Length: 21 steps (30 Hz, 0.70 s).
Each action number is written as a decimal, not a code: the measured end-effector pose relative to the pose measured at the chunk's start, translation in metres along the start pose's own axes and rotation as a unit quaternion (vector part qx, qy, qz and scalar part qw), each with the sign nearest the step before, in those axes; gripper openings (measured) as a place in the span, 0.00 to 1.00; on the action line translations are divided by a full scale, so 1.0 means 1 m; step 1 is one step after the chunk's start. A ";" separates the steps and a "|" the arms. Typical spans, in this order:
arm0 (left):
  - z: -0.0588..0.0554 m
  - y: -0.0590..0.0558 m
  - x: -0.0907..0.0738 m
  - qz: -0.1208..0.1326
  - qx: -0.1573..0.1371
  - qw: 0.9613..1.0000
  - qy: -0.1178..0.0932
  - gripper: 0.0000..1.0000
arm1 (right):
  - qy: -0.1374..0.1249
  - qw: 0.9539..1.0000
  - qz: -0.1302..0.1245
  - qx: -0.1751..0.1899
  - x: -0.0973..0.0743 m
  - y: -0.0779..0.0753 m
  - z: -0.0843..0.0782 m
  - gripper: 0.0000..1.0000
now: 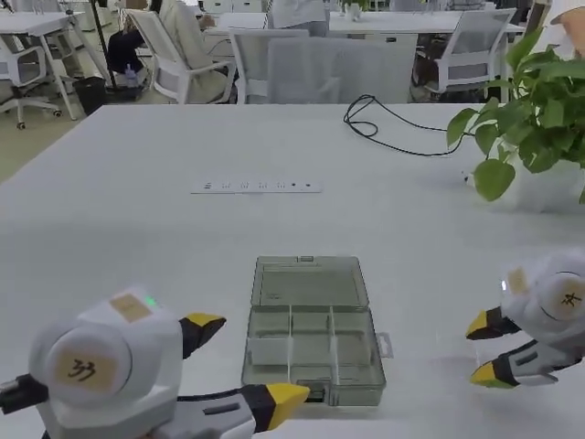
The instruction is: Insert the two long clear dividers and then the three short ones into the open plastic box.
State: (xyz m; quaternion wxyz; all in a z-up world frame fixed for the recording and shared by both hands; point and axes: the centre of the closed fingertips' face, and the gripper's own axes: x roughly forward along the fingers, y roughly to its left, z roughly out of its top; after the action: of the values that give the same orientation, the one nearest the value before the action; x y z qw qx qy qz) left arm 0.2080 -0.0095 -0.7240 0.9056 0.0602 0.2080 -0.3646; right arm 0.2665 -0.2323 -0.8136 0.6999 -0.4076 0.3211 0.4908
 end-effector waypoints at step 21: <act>0.009 -0.013 0.002 -0.023 -0.092 0.995 -0.038 0.55 | -0.109 0.990 -0.042 -0.083 -0.022 0.015 0.109 0.32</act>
State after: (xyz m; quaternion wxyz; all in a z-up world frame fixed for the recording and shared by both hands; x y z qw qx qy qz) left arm 0.2034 -0.0219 -0.7162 0.9058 -0.0419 0.2075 -0.3671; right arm 0.2505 -0.1427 -0.7483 0.7147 -0.4214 0.1839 0.5271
